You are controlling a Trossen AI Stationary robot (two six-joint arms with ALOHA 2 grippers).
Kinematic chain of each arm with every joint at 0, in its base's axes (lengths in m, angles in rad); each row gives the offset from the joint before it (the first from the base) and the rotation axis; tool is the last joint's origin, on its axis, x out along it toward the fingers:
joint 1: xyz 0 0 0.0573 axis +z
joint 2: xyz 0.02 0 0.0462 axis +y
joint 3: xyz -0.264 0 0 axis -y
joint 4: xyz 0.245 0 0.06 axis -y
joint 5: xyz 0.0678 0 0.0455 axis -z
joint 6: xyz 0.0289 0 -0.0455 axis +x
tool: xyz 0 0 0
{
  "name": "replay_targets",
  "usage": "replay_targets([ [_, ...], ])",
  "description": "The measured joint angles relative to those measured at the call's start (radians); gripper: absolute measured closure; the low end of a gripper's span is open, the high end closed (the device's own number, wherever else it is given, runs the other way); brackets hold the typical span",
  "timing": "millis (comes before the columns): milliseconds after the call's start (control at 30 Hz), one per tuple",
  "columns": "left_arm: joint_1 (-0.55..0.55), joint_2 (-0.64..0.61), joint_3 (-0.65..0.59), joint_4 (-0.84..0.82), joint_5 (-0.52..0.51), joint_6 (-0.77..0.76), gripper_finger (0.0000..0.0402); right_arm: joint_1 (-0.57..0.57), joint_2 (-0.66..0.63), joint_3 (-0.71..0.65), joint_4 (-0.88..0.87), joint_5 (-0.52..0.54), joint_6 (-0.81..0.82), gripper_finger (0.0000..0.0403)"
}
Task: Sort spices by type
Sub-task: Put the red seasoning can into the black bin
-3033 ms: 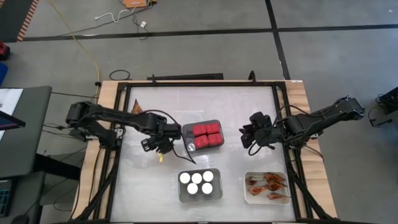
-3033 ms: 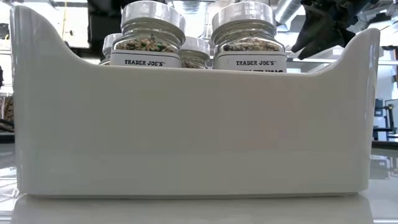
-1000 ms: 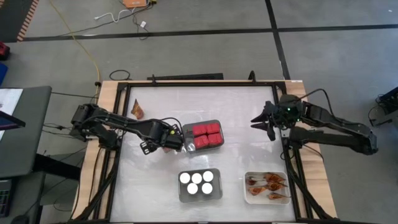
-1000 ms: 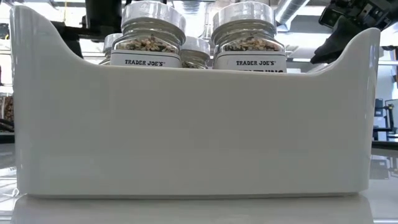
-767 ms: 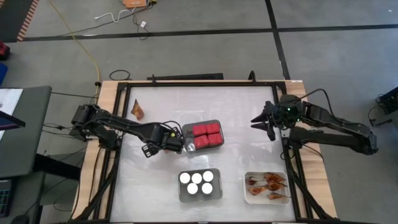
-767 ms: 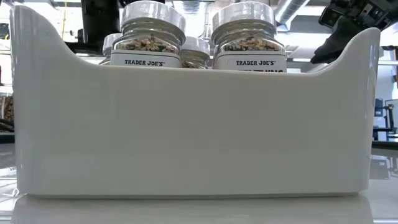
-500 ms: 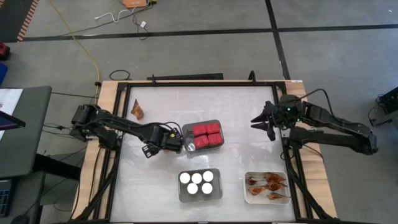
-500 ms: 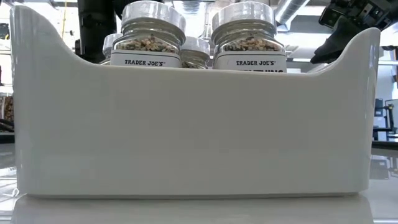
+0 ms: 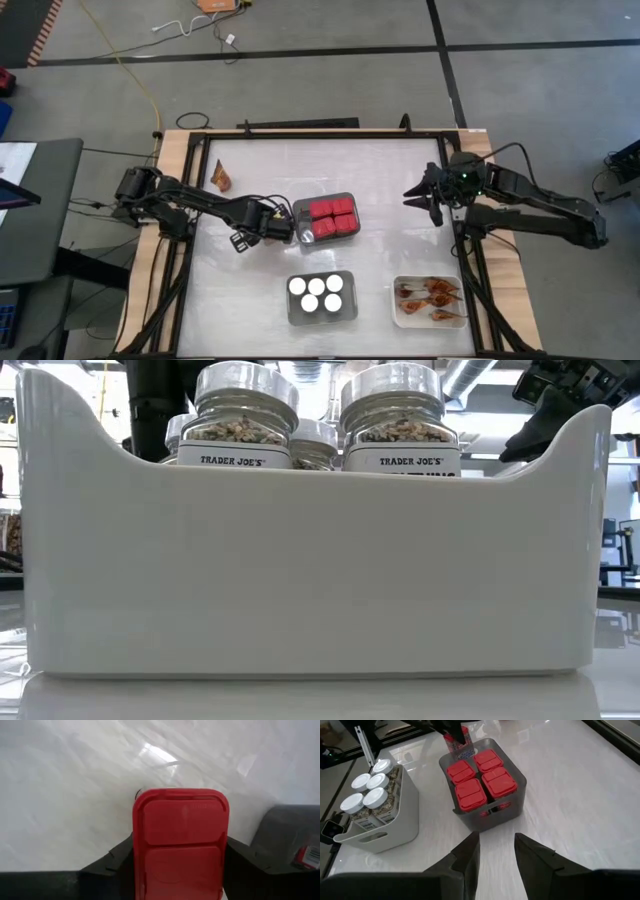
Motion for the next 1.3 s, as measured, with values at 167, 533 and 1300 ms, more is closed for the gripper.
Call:
replay_targets([
  [167,-0.005,0.0,0.011,0.015,0.007,0.036,0.0199,0.0,0.0,0.0,0.0,0.0,0.0,0.0254],
  [533,0.015,0.0,0.321,-0.201,-0.12,0.233,0.0199,0.0,0.0,0.0,0.0,0.001,0.0,0.0254],
  [1300,0.071,0.119,0.54,-0.123,-0.094,0.44,0.0199,-0.003,0.002,0.001,0.0,0.003,0.0,0.0254],
])
